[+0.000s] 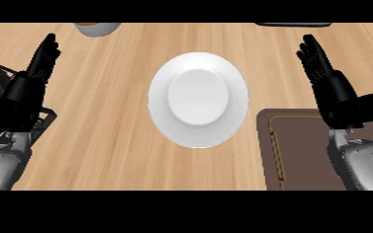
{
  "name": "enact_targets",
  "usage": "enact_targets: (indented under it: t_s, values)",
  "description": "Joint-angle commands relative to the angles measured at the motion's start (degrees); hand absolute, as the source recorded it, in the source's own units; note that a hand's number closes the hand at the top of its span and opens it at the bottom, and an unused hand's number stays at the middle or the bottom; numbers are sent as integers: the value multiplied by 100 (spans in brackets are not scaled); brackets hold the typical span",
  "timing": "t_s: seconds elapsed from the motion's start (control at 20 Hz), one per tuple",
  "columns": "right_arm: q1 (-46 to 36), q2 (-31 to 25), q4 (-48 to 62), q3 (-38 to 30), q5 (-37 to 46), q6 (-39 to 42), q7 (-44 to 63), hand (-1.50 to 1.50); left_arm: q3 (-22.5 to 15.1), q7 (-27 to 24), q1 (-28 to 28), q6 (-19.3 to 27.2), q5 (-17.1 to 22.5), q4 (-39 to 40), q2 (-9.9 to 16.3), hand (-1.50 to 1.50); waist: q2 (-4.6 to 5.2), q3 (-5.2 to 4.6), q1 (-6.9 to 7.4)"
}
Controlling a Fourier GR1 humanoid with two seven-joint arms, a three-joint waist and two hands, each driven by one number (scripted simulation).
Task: Pick the lemon from the tray and place it in the plate
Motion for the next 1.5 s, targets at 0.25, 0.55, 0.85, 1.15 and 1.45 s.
enact_targets:
  t_s: [0.25,0.55,0.85,1.15,1.45]
  values:
    - [243,459,-371,-1934,-3619,1097,328,-150,110,-394,1237,230,-300,437,62,0,69,-159,-446]
    - [1646,-103,-441,-3380,-2854,610,-896,-150,44,-840,1912,147,-161,569,-225,0,78,-190,-585]
    - [2904,-160,-940,-4324,-3765,1850,-906,-150,207,-1190,1757,-62,-248,795,-338,0,116,-193,-423]
    - [3664,-1291,-827,-4260,-3388,3253,-335,-150,190,-1253,2004,-74,-218,643,-359,0,114,-192,-439]
    - [3342,-2245,-516,-4125,-2496,3448,50,-150,340,-1410,1927,-261,-202,742,-251,0,141,-195,-296]
